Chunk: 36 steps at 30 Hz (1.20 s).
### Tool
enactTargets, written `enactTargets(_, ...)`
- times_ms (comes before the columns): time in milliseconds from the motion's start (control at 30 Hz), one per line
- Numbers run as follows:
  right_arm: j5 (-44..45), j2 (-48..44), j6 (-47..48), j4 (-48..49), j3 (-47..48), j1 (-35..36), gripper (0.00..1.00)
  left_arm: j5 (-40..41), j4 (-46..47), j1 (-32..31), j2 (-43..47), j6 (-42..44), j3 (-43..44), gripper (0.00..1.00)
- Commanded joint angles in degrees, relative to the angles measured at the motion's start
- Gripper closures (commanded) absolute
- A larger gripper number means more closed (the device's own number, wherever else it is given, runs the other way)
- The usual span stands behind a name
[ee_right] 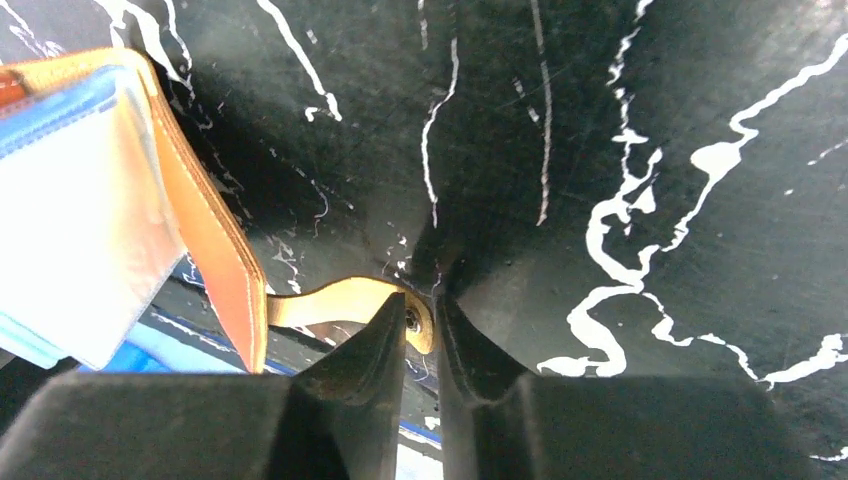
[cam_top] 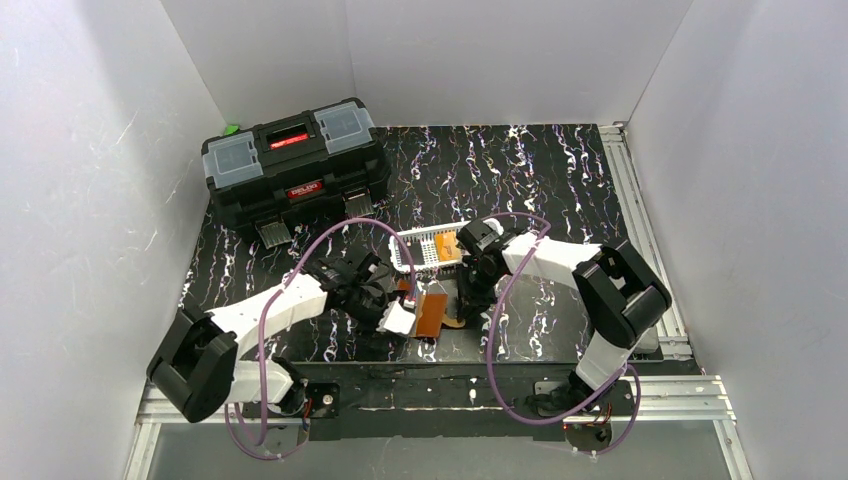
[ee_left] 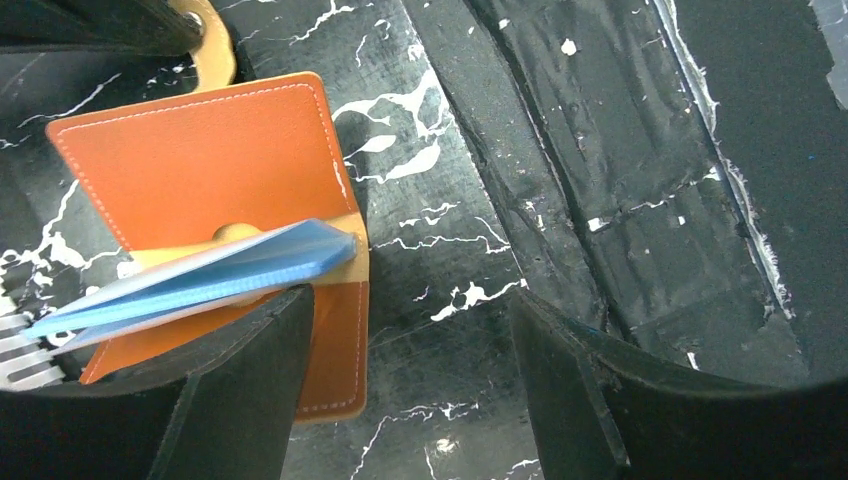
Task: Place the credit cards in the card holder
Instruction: Open the card holder at the center of the board.
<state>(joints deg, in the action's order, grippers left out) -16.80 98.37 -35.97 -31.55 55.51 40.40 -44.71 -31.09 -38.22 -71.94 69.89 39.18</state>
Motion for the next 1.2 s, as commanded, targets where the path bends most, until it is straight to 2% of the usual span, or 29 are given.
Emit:
enactTargets(0, 4.7, -4.2, 0.2, 0.9, 1.0, 1.3, 0.71, 0.8, 1.0, -1.7, -1.8, 0.6, 1.6, 0.3)
enactTargets(67, 4.7, -5.4, 0.7, 1.3, 0.8, 1.3, 0.64, 1.4, 1.7, -3.1, -3.3, 0.8, 2.4, 0.31)
enactTargets(233, 3.6, -11.3, -0.1, 6.3, -1.2, 1.3, 0.61, 8.3, 1.0, -9.6, -6.2, 5.1, 2.8, 0.36)
enactTargets(367, 1.1, -13.7, -1.8, 9.2, -1.3, 1.3, 0.61, 9.8, 1.9, -10.9, -5.8, 1.3, 1.2, 0.36)
enactTargets(433, 0.4, -12.0, -2.1, 9.9, -0.2, 1.7, 0.61, 9.8, 2.6, -10.9, -4.3, -1.0, -0.2, 0.36)
enactTargets(800, 0.9, -6.1, -1.8, 9.6, 3.7, 4.2, 0.69, 9.4, 3.0, -10.9, -1.6, -4.0, -1.8, 0.36)
enactTargets(1067, 3.0, -3.1, -0.9, 8.4, 3.0, 4.6, 0.81, 10.1, 3.4, -10.8, 0.7, -5.9, -3.9, 0.36)
enactTargets(1167, 3.4, -1.9, -0.7, 8.3, 2.9, 4.8, 0.82, 10.4, 3.1, -10.8, 2.2, -7.0, -4.9, 0.37)
